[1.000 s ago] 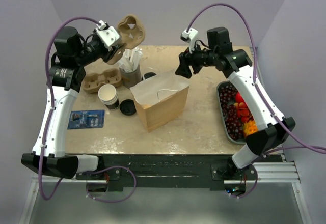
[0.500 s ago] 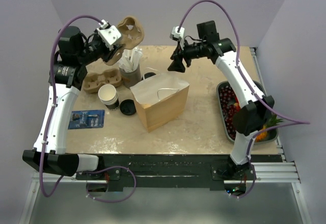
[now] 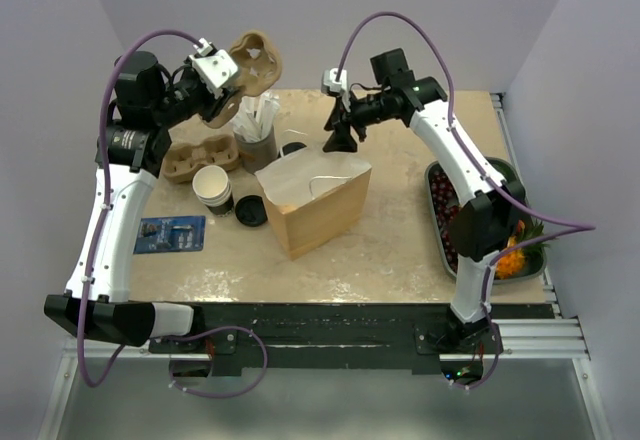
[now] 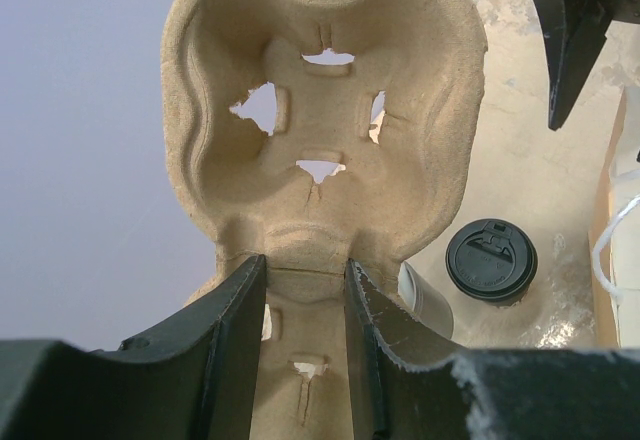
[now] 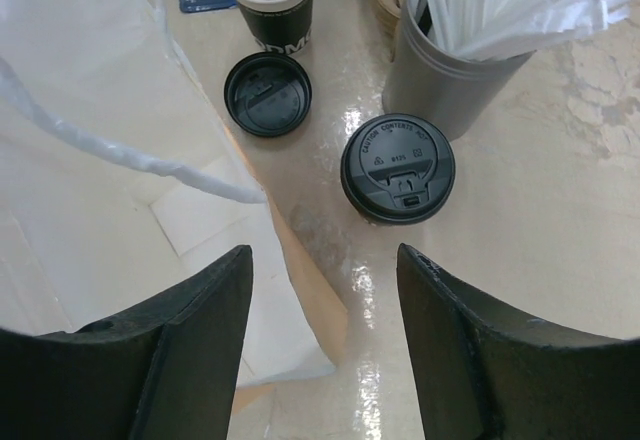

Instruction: Pack the takeout coffee

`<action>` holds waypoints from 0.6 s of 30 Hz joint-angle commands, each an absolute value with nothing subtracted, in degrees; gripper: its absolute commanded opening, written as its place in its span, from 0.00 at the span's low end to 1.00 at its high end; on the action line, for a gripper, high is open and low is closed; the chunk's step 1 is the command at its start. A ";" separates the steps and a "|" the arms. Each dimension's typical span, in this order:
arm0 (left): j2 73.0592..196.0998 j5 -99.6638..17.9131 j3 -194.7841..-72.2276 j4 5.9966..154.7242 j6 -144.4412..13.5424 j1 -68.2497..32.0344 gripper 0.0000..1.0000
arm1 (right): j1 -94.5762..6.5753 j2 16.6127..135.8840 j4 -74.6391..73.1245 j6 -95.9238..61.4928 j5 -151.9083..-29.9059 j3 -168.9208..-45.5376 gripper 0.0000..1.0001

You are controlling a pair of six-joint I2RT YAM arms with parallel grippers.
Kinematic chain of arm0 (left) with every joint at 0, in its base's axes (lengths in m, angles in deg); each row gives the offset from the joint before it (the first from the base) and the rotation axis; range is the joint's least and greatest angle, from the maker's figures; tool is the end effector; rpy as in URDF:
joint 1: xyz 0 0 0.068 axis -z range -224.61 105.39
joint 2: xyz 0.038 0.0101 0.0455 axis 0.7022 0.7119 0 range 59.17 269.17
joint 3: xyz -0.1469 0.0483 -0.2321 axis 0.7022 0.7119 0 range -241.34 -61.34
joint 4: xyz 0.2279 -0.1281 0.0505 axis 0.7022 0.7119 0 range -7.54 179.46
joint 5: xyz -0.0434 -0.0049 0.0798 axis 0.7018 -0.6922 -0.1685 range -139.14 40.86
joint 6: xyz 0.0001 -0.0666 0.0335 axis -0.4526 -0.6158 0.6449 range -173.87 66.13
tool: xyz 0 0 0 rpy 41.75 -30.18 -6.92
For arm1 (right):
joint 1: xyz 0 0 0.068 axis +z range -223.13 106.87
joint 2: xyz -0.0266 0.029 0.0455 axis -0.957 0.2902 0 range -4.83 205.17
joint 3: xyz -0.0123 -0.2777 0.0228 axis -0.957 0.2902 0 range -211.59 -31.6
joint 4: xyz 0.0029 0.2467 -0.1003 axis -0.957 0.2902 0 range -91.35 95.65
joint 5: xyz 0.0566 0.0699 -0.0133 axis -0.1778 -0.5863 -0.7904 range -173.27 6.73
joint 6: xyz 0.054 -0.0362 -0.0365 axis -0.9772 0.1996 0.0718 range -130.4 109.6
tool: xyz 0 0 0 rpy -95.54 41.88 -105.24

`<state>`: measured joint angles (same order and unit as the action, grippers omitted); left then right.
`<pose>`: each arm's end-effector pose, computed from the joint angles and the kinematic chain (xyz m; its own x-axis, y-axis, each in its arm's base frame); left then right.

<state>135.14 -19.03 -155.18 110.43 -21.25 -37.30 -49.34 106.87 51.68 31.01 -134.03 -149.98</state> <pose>0.2938 -0.0694 0.4871 0.1770 0.4475 -0.8766 0.5989 0.6578 0.4567 0.3830 0.2219 0.3712 -0.0043 -0.4591 -0.8884 -0.9962 0.0792 -0.0362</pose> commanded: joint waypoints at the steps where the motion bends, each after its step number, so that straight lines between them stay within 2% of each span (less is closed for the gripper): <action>1: 135.11 -19.17 -157.23 109.27 -21.00 -36.87 0.00 | -47.29 107.31 53.93 33.72 -136.09 -152.53 0.59; 3: 135.11 -19.17 -157.14 109.36 -20.91 -36.79 0.00 | -46.50 107.40 54.19 33.90 -135.39 -152.53 0.56; 7: 134.59 -19.87 -156.96 109.71 -20.30 -35.64 0.00 | -46.23 107.32 54.28 33.20 -134.34 -152.80 0.42; 15: 133.62 -17.59 -155.73 110.50 -19.94 -34.85 0.00 | -46.23 105.56 57.00 32.67 -131.96 -152.53 0.23; 18: 133.35 -15.48 -155.99 110.68 -20.64 -34.85 0.00 | -46.15 104.07 58.05 31.09 -131.52 -152.36 0.01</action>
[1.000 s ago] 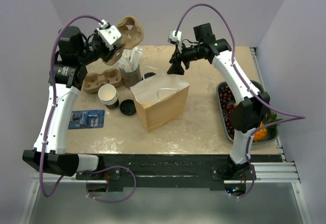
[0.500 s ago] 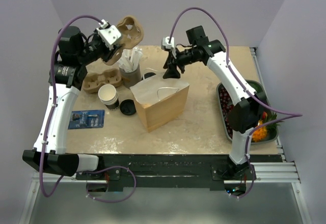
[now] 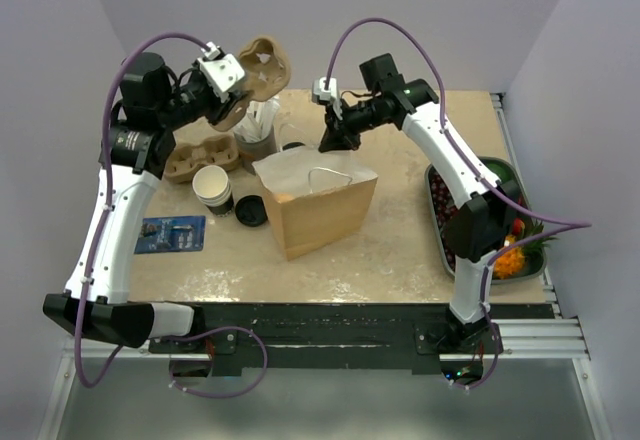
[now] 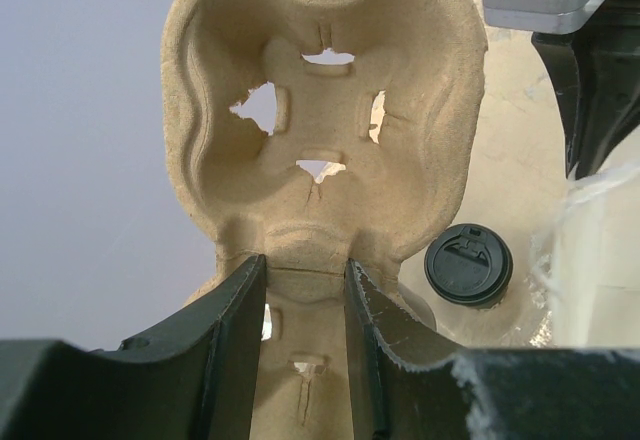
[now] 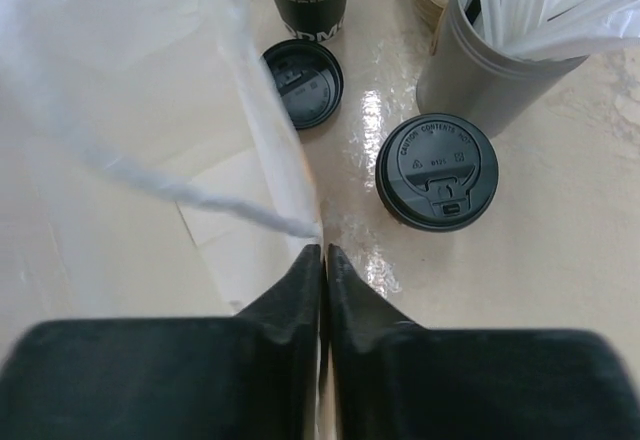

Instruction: Pack the takeout coffee

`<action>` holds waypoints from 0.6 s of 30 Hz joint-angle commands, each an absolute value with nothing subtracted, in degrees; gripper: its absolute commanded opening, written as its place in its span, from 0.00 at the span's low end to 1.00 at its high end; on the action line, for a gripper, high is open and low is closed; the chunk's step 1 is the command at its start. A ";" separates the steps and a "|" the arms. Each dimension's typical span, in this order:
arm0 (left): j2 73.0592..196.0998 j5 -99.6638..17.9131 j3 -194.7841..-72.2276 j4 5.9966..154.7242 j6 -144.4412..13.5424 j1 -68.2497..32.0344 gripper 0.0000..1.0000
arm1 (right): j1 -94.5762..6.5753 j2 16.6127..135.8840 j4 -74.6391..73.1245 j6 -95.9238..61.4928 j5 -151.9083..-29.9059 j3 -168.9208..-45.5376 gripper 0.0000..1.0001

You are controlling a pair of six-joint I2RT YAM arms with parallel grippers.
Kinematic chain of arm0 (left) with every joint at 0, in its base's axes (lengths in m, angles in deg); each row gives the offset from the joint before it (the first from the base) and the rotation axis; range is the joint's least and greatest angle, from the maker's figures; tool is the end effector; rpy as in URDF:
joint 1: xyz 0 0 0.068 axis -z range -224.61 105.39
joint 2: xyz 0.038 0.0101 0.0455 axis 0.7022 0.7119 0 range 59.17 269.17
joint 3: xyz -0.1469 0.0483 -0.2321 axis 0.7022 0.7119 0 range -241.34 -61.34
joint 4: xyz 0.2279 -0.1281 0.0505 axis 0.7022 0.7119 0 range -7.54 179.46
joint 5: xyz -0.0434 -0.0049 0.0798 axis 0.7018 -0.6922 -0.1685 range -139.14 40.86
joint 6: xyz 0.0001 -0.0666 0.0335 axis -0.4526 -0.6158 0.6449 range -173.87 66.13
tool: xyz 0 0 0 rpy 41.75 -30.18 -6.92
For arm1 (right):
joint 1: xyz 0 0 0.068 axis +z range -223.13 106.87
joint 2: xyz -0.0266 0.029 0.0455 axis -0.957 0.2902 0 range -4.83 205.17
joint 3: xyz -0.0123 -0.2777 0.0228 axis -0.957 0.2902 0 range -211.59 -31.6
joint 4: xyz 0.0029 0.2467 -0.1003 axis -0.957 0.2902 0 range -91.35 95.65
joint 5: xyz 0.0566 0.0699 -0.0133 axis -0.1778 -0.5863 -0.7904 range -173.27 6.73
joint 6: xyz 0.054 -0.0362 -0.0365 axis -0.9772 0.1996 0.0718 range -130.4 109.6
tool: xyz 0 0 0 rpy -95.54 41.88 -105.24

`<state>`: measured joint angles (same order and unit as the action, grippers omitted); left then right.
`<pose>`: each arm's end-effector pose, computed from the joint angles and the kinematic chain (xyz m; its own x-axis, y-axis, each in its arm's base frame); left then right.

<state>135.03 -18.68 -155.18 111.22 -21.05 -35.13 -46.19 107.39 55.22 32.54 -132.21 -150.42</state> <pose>0.2897 -0.0806 0.4860 0.1882 0.4423 -0.8769 0.6319 0.6289 0.4529 0.3691 0.2405 0.3640 -0.0025 -0.5032 -0.8642 -0.9994 0.0314 -0.0154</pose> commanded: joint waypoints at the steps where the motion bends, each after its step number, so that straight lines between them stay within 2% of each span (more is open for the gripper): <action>1: 133.09 -14.87 -156.08 110.85 -20.82 -34.85 0.00 | -46.23 103.54 58.41 30.82 -131.26 -151.92 0.00; 4: 131.95 -12.23 -156.43 111.03 -22.40 -34.85 0.00 | -46.23 100.56 58.51 27.50 -126.53 -149.82 0.00; 6: 131.07 -9.51 -156.52 111.12 -24.50 -34.85 0.00 | -46.32 97.31 54.39 19.85 -120.65 -147.01 0.00; 8: 128.97 -5.13 -155.48 110.42 -27.14 -34.76 0.00 | -46.32 91.43 51.93 16.51 -116.24 -142.44 0.00; 12: 122.91 0.51 -148.45 99.82 -40.64 -34.41 0.00 | -46.23 82.55 41.84 12.63 -110.26 -134.36 0.00; 18: 123.24 -2.11 -146.50 99.77 -42.19 -28.00 0.00 | -45.88 74.37 34.25 10.70 -107.00 -122.77 0.00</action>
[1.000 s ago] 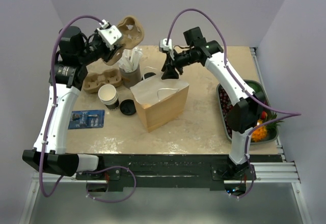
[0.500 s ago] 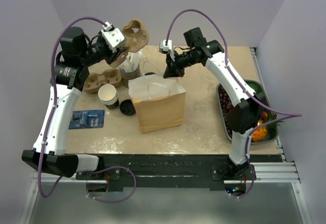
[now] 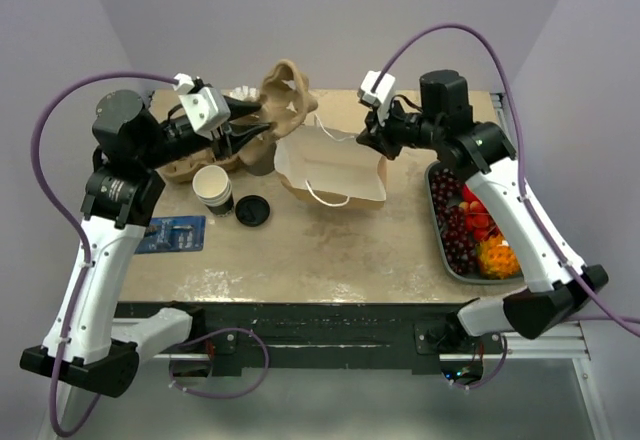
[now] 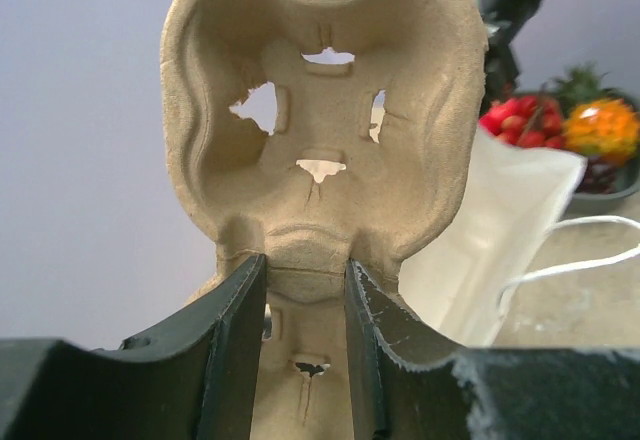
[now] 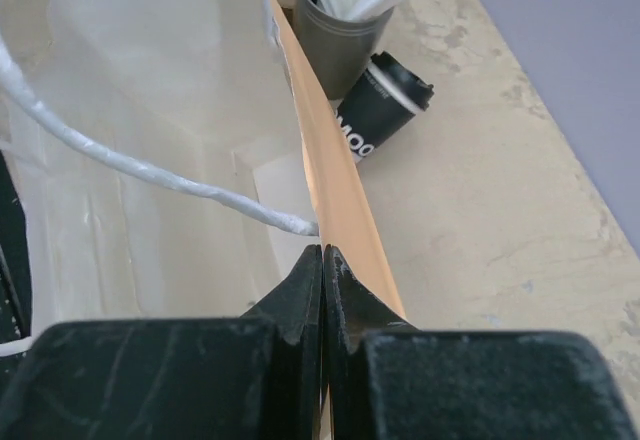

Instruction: Pack the takeout coffee

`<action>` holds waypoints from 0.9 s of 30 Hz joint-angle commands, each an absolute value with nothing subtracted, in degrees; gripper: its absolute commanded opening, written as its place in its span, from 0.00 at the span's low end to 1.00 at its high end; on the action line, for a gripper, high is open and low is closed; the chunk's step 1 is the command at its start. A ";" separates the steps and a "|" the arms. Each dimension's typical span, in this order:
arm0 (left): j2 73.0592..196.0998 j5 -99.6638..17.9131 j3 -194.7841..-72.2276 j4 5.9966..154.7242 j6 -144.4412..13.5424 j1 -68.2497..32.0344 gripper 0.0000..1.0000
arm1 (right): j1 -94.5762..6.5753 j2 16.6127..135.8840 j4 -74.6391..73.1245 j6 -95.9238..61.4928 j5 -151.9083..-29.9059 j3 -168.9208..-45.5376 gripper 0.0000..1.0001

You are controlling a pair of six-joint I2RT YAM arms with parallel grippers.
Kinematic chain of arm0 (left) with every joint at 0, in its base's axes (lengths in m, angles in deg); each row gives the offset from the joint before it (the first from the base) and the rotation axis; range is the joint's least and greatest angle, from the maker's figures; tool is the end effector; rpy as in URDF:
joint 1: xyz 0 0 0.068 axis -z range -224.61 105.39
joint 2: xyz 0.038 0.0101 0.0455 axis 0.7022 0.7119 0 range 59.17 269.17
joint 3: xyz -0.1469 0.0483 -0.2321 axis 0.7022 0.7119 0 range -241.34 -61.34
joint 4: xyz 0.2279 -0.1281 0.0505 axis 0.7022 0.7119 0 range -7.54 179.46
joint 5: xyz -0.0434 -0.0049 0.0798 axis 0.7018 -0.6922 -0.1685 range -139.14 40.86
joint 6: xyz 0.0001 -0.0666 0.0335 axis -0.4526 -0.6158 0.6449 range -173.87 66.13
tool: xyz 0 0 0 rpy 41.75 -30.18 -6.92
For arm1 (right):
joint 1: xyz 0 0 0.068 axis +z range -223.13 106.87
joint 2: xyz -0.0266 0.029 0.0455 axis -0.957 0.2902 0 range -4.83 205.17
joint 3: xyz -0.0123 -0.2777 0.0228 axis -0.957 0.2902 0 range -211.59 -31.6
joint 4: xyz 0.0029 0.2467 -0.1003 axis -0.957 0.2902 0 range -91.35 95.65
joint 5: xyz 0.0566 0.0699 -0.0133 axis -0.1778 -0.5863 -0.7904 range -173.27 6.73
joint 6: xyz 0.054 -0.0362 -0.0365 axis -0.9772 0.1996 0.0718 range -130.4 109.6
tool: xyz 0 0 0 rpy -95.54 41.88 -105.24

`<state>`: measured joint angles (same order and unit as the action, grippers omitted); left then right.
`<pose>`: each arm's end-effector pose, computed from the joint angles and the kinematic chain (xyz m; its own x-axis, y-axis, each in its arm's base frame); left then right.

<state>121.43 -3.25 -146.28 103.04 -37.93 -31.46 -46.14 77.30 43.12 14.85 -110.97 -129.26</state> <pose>0.2033 -0.0937 0.5088 0.2698 0.1333 -0.9536 0.8142 0.4971 0.2999 0.2731 0.1718 0.4435 -0.0640 -0.4564 -0.8875 -0.8753 0.4528 -0.1698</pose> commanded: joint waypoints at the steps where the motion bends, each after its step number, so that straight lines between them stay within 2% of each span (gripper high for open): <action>1: 123.25 -1.07 -146.68 99.95 -41.83 -27.47 0.00 | -45.71 73.05 32.94 10.34 -107.17 -120.56 0.00; 4: 122.11 -0.89 -145.01 98.81 -39.55 -24.49 0.00 | -43.52 68.56 28.45 11.74 -105.68 -113.08 0.00; 9: 119.04 0.96 -141.15 97.41 -37.96 -21.05 0.00 | -40.79 65.05 32.04 14.29 -105.15 -108.95 0.00; 14: 114.29 0.70 -134.03 92.06 -38.13 -21.05 0.00 | -40.43 63.20 36.60 17.97 -102.87 -107.62 0.00; 20: 113.14 2.19 -134.21 95.38 -36.47 -21.05 0.00 | -40.52 61.97 38.90 20.45 -102.42 -107.36 0.00; 27: 111.29 2.01 -129.19 84.14 -39.98 -20.96 0.00 | -40.35 62.23 38.55 18.69 -104.36 -106.56 0.00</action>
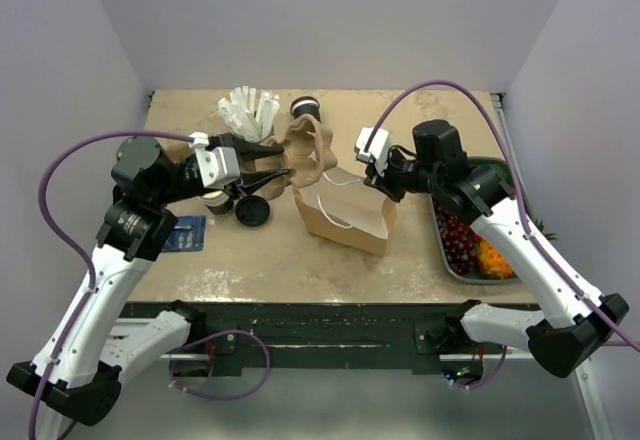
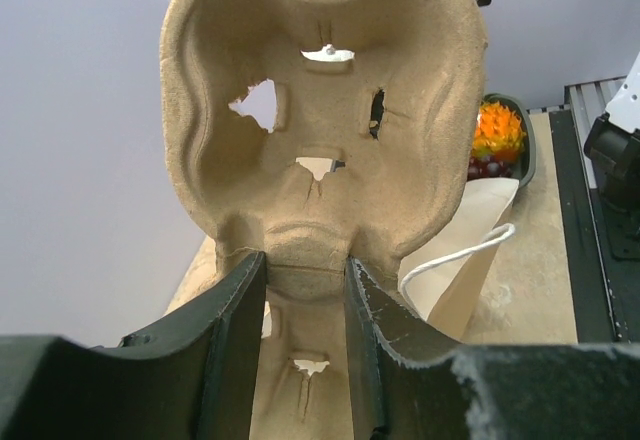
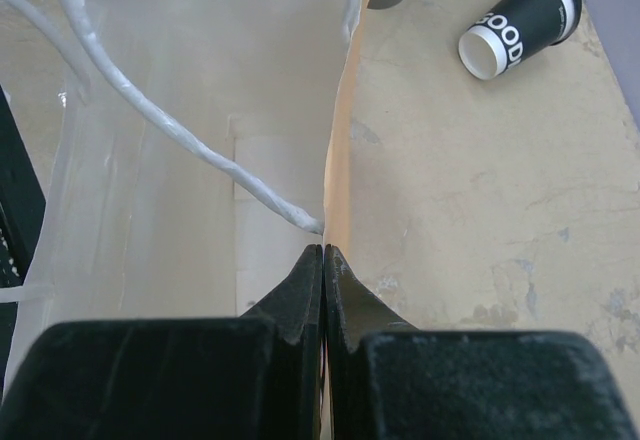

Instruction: Pack the takeout coffee

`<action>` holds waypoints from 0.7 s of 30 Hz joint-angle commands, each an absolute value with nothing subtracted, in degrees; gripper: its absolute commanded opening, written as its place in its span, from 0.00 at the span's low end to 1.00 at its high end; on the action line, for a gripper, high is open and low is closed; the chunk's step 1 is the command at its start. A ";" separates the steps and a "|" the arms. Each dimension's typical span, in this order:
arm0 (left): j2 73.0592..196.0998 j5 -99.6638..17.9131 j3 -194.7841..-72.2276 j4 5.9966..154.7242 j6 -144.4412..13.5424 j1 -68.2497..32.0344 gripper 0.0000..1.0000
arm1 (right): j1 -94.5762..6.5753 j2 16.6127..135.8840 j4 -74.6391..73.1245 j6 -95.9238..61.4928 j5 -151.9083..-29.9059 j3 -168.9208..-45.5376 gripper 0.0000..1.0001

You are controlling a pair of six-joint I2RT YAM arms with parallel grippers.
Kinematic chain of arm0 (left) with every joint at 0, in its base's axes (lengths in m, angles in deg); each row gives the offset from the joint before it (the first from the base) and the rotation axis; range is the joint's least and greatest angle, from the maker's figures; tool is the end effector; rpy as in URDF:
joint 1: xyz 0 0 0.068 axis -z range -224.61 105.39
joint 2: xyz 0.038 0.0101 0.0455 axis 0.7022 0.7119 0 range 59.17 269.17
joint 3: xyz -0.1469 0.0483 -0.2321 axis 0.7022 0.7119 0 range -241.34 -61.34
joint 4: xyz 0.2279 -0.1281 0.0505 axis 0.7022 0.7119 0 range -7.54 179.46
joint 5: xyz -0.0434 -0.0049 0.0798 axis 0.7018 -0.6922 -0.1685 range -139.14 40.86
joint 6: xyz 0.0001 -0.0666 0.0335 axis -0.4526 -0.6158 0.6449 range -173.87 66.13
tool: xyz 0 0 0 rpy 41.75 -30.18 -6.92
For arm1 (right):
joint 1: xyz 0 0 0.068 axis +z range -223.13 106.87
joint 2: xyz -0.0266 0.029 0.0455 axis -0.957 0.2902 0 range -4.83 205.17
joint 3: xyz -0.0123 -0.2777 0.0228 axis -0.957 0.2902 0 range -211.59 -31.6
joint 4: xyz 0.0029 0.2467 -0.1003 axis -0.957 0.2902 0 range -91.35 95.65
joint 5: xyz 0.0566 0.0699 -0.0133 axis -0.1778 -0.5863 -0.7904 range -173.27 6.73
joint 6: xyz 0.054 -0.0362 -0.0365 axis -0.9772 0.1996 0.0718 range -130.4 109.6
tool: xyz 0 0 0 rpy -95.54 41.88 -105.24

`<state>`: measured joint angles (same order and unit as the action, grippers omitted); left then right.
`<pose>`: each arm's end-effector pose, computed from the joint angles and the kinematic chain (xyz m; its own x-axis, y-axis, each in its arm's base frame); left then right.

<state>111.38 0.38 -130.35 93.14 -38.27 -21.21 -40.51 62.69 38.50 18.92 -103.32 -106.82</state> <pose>0.1558 -0.1193 0.4691 0.3504 0.0387 -0.9358 0.8905 0.2960 0.3456 0.2151 0.1632 0.3856 -0.0231 -0.5609 -0.8276 -0.8742 0.4129 -0.2554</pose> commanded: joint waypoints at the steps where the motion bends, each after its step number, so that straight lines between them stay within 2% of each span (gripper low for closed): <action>1: 111.47 2.80 -128.67 83.35 -40.16 -20.88 0.00 | -40.43 62.32 38.38 18.08 -104.36 -106.48 0.00; 10: 114.63 2.11 -127.52 72.54 -44.38 -17.02 0.00 | -40.52 62.84 37.14 15.27 -103.39 -107.09 0.00; 21: 114.45 -2.02 -120.66 62.43 -35.77 -10.78 0.00 | -41.92 65.48 38.02 9.73 -107.08 -111.22 0.00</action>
<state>114.79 -0.45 -121.61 70.67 -40.83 -12.53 -40.90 64.55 38.46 13.32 -103.95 -106.92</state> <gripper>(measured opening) 0.389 0.010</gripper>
